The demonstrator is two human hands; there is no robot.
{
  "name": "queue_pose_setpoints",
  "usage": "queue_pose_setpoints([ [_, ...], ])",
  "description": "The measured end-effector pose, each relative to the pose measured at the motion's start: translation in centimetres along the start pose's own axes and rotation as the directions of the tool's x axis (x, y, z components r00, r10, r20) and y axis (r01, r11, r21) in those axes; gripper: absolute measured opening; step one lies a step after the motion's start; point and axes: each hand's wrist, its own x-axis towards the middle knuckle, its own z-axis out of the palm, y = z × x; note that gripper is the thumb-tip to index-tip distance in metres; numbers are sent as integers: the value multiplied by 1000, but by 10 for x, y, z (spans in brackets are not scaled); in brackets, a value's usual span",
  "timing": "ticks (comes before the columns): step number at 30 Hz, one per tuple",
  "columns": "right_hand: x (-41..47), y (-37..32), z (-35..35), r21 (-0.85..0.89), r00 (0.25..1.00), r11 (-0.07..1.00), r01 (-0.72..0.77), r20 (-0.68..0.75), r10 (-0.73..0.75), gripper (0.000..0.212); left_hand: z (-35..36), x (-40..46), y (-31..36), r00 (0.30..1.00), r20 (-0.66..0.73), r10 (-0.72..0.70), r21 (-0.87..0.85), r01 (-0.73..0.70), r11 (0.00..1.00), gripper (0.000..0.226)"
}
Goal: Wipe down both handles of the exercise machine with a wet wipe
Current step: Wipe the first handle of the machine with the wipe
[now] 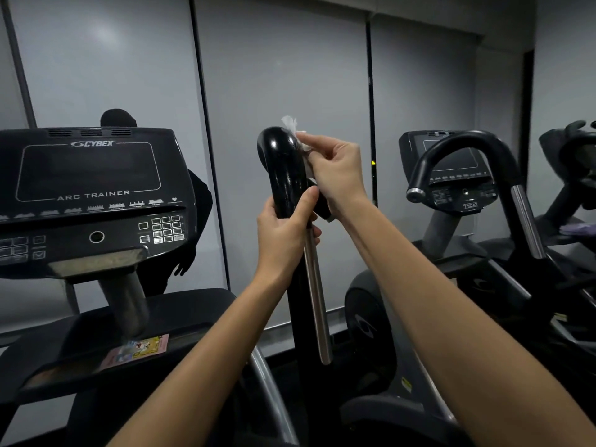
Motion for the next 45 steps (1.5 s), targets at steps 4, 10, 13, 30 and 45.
queue_pose_setpoints([
  [4,-11,4,-36,-51,994,998,31,105,-26,27,0,2,-2,1000,-10,-9,-14,9,1000,22],
  [10,28,33,-21,-453,979,870,196,43,-199,32,-3,4,-7,1000,6,-8,-24,8,1000,19],
  [13,31,45,4,-468,966,847,253,167,-196,39,-3,4,-7,1000,11,5,-33,-4,999,19],
  [30,3,100,-35,-783,865,404,472,324,-383,12,-1,1,-2,1000,8,-14,-32,14,999,19],
  [45,4,121,-37,-733,703,149,663,542,-461,55,-1,1,-5,1000,9,-10,-52,10,999,21],
])
